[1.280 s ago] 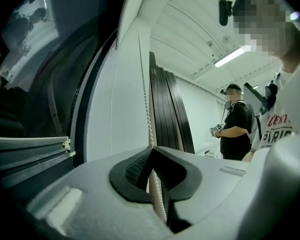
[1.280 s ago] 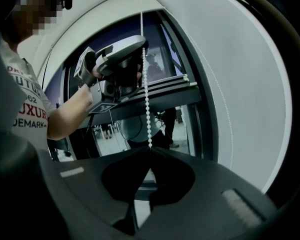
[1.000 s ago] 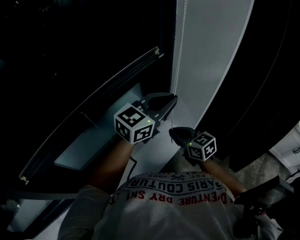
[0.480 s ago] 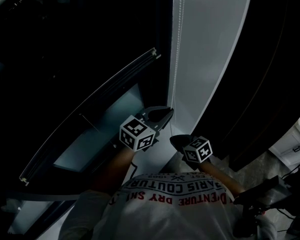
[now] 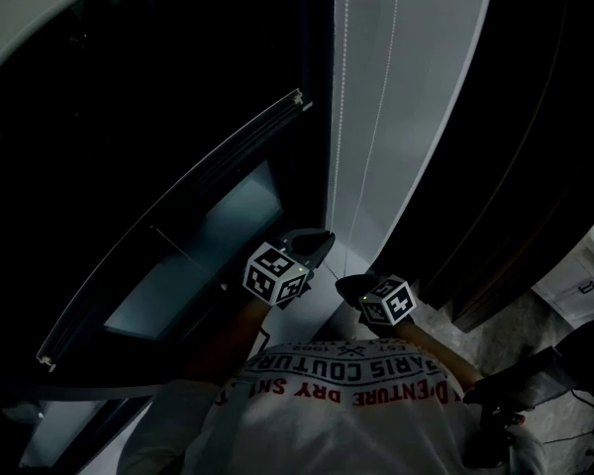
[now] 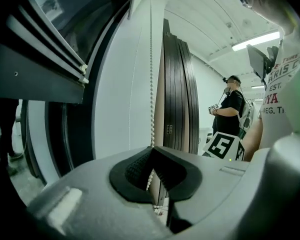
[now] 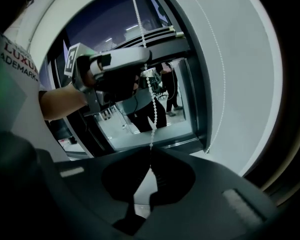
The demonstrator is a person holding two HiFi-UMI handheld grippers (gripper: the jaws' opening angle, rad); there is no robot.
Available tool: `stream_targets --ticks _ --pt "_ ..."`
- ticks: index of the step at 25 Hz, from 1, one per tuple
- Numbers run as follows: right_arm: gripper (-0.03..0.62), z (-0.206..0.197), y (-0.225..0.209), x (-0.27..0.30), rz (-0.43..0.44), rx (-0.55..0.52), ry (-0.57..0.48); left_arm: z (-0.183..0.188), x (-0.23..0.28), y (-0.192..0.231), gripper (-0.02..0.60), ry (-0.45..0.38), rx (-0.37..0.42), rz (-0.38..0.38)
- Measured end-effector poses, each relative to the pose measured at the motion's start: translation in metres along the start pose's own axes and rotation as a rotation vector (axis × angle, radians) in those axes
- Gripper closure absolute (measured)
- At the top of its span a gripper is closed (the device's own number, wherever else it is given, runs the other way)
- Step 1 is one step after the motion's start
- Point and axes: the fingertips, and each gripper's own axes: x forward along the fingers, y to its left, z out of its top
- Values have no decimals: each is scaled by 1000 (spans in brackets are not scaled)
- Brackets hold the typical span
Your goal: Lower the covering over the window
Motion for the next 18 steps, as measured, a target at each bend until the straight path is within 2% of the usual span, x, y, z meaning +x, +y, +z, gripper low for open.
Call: stream_targets --ticks 4,6,8,11,18 --pt "582 18 -8 -12 -10 10 -35 -2 -3 4 575 -17 -23 13" --pt "534 36 -9 -21 1 0 -62 -1 -5 5 575 -22 -25 16" --pt "501 54 -11 -30 -2 -35 -77 0 -7 4 574 -28 -28 17" --pt "487 89 -9 -46 -24 -107 -110 -2 -8 1 574 -32 -31 14" --pt "485 201 19 -93 20 -235 -338 -1 -3 -5 575 -32 -26 7"
